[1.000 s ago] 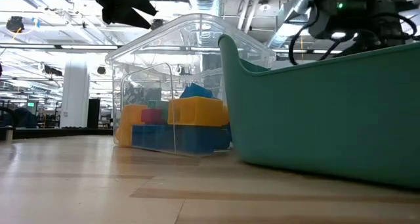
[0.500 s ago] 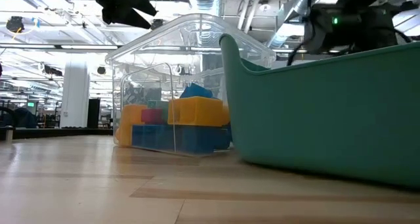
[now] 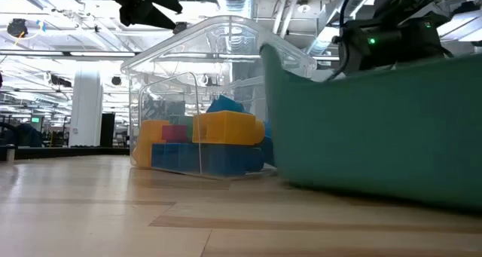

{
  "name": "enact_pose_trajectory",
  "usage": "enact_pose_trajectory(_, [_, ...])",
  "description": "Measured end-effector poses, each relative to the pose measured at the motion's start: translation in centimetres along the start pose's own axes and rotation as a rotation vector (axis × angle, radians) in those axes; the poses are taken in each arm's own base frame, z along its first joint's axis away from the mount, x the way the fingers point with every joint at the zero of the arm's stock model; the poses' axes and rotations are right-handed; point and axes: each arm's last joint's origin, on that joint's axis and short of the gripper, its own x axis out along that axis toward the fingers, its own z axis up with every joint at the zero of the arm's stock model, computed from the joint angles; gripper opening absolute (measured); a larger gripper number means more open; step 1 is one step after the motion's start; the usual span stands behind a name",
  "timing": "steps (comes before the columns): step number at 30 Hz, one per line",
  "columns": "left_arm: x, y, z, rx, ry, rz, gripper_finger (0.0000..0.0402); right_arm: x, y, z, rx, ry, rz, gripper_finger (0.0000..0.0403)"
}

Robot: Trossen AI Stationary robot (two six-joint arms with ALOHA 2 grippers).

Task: Pick & Place Toys
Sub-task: Put the blue game pieces into the transparent bin

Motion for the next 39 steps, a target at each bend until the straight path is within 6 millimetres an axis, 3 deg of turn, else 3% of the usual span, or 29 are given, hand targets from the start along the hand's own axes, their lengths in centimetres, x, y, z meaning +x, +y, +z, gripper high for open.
enact_pose_trajectory(4, [0.0, 0.0, 0.1, -0.006, -0.005, -0.002, 0.0289, -0.3, 0.0, 0.0, 0.041, 0.016, 0.008, 0.0289])
enact_pose_trajectory(13, [0.0, -0.1, 0.0, -0.011, 0.002, -0.029, 0.0289, -1.7, 0.3, -0.1, 0.133, 0.068, 0.089, 0.029])
enact_pose_trajectory(20, [0.0, -0.2, 0.3, -0.025, -0.016, -0.054, 0.0289, -5.3, 0.0, -0.6, 0.247, -0.028, 0.087, 0.029])
enact_pose_trajectory(25, [0.0, -0.3, 0.4, -0.033, -0.03, -0.06, 0.0289, -8.5, 0.1, -2.5, 0.29, -0.073, 0.092, 0.029])
enact_pose_trajectory(34, [0.0, -0.4, 0.8, -0.053, -0.063, -0.078, 0.0289, -15.8, 0.6, -5.3, 0.411, -0.452, 0.192, 0.029])
enact_pose_trajectory(39, [-0.1, -0.4, 0.9, -0.057, -0.072, -0.082, 0.0289, -18.6, -2.0, -3.5, 0.527, -0.814, 0.231, 0.029])
